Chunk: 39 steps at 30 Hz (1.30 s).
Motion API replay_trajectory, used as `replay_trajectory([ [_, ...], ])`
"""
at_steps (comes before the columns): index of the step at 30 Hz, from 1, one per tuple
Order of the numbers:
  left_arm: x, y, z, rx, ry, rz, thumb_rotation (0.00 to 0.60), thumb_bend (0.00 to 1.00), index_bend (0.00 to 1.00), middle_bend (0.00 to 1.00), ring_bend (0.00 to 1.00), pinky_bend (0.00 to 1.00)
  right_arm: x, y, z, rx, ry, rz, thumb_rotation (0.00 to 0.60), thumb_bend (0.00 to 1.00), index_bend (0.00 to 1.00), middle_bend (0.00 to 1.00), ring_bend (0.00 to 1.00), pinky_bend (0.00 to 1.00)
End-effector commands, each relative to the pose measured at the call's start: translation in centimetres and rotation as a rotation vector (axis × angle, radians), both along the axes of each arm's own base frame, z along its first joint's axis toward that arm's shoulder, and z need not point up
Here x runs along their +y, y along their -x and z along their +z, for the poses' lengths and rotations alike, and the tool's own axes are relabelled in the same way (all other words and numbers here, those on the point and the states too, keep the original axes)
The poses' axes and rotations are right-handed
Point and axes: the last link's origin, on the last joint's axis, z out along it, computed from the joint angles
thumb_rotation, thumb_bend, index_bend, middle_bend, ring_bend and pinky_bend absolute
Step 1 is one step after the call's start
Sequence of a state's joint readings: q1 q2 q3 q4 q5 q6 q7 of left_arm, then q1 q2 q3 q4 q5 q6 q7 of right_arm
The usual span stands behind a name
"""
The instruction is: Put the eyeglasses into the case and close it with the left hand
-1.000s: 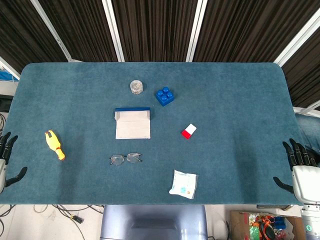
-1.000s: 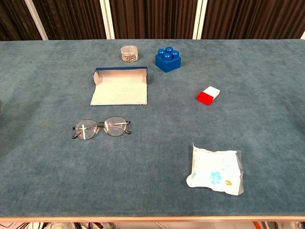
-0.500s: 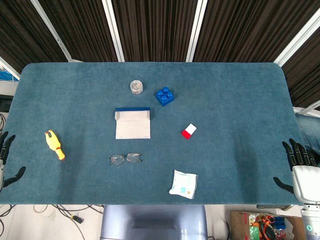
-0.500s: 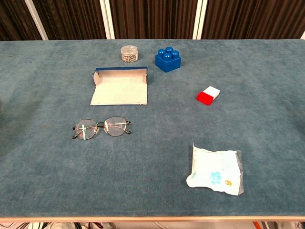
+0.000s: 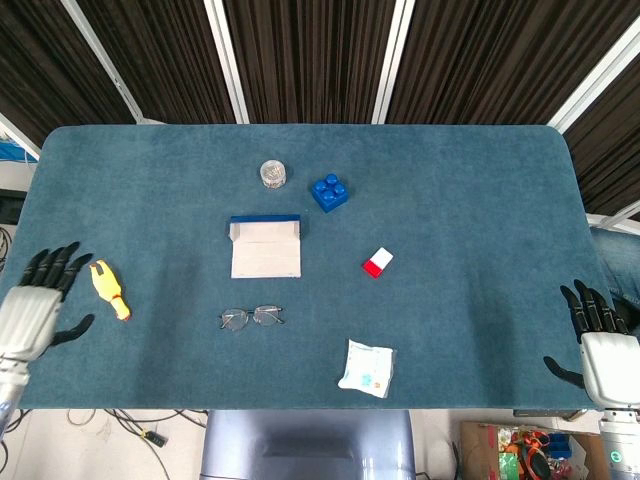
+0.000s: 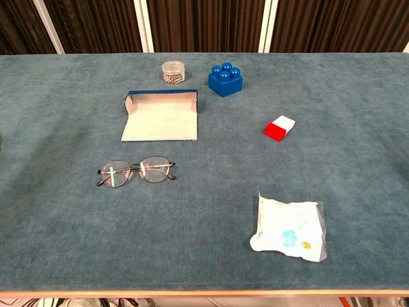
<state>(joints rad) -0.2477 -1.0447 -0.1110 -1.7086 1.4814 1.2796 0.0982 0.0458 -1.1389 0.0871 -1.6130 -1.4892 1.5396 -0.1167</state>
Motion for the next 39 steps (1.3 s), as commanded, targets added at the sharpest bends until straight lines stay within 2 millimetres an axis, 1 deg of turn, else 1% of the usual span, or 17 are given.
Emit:
replay_trajectory([
  [1,4.2,-4.1,-1.0,-0.034,0.092,0.022,0.6,0.23,0.18,0.02,0.0,0.0,0.0,0.0,0.0,-0.003,0.001,-0.002,0.6,0.01,0.02,0.0,0.08,0.22],
  [4,6.1,-6.0,-2.1,-0.1,0.162,0.084,0.6,0.23,0.2,0.02,0.0,0.0,0.0,0.1,0.0,-0.006,0.001,-0.006,0.6,0.01,0.02,0.0,0.08,0.22],
  [7,7.5,-7.4,-3.4,-0.125,0.228,0.142,0.6,0.25,0.21,0.02,0.0,0.0,-0.1,0.1,0.0,-0.012,-0.002,-0.01,0.6,0.01,0.02,0.0,0.08,0.22],
  [11,8.2,-8.9,-5.5,-0.094,0.277,0.18,0.6,0.29,0.24,0.02,0.0,0.0,-0.1,0.1,-0.1,-0.015,-0.002,-0.014,0.6,0.01,0.02,0.0,0.08,0.22],
  [15,8.8,-10.3,-7.6,-0.074,0.275,0.216,0.6,0.32,0.26,0.02,0.0,0.0,-0.2,0.2,0.0,-0.022,-0.001,-0.021,0.6,0.01,0.02,0.0,0.08,0.22],
  [18,8.9,-10.9,-9.4,-0.078,0.294,0.248,0.6,0.35,0.27,0.02,0.0,0.0,-0.2,0.2,0.0,-0.027,0.0,-0.024,0.6,0.01,0.02,0.0,0.08,0.22],
  [19,8.9,-11.2,-10.4,-0.085,0.31,0.268,0.6,0.35,0.28,0.02,0.0,0.0,-0.2,0.2,0.1,-0.029,0.001,-0.025,0.6,0.01,0.02,0.0,0.08,0.22],
  [22,9.1,-11.6,-12.2,-0.088,0.338,0.297,0.6,0.35,0.29,0.02,0.0,0.0,-0.2,0.3,0.1,-0.031,0.0,-0.027,0.6,0.01,0.02,0.0,0.08,0.22],
  [27,9.5,-12.5,-14.4,-0.087,0.349,0.305,0.6,0.35,0.34,0.02,0.0,0.0,-0.2,0.3,0.2,-0.035,0.005,-0.029,0.6,0.01,0.02,0.0,0.08,0.22],
  [32,9.6,-13.1,-15.2,-0.078,0.338,0.29,0.6,0.35,0.39,0.03,0.0,0.0,-0.3,0.4,0.3,-0.037,0.008,-0.032,0.6,0.01,0.02,0.0,0.08,0.22],
  [39,8.9,-13.7,-16.6,-0.081,0.369,0.291,0.6,0.35,0.43,0.04,0.0,0.0,-0.4,0.4,0.3,-0.038,0.01,-0.029,0.6,0.01,0.02,0.0,0.08,0.22],
])
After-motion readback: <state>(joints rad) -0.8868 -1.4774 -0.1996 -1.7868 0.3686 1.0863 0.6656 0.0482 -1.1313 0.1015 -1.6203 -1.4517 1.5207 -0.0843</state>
